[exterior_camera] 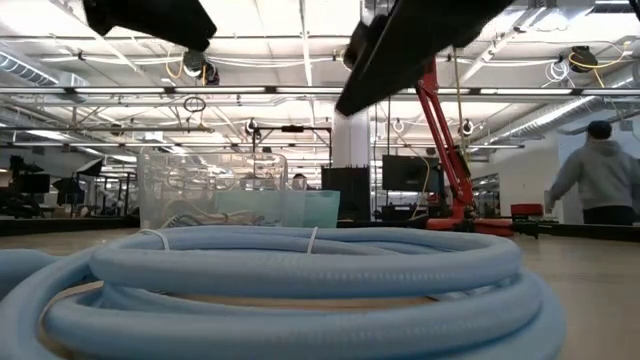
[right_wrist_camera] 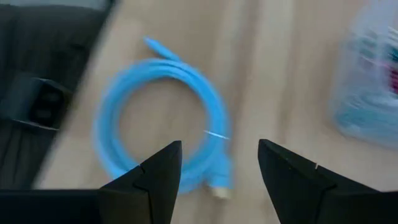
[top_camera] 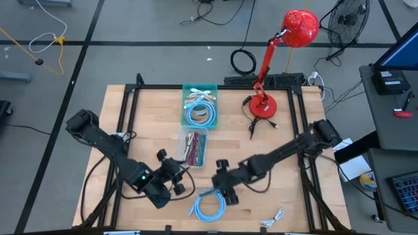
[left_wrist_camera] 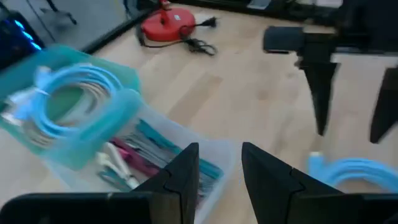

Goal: Pick & Place USB Port
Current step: Put the blue rolled USB cable into the blue bin

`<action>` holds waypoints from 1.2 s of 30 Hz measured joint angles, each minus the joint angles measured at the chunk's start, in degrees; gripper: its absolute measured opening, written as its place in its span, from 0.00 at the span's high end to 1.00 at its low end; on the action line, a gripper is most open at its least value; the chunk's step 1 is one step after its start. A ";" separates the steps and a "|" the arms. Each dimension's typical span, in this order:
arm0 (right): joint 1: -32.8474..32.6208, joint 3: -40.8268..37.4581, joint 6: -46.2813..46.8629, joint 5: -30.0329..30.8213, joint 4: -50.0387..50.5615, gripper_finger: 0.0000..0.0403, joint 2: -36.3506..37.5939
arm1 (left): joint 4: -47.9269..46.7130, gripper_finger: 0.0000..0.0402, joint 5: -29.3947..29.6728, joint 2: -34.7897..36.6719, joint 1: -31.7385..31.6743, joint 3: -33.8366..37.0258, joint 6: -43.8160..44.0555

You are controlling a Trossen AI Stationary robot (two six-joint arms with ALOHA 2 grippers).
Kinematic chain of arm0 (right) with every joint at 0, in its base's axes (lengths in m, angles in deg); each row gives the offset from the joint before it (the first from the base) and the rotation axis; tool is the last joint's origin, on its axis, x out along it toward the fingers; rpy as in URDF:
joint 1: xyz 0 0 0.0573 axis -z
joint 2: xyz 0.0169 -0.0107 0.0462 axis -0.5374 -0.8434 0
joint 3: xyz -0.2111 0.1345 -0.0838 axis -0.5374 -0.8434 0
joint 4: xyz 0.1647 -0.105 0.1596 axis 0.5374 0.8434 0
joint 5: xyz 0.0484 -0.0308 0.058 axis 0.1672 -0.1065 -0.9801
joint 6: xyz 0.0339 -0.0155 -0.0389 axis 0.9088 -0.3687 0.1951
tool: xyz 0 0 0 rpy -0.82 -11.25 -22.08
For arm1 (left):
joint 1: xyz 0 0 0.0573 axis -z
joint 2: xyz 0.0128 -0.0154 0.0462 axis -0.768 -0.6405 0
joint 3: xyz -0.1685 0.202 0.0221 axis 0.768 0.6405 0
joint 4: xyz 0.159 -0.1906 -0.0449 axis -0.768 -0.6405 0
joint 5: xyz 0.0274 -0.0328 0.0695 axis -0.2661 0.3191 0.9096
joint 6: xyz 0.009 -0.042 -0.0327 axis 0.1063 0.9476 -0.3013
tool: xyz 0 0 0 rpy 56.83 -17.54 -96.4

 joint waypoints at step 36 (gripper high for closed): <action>-2.53 0.61 11.91 7.18 -11.98 0.50 -12.94 | 23.35 0.69 -1.92 -10.79 14.77 -0.04 -3.60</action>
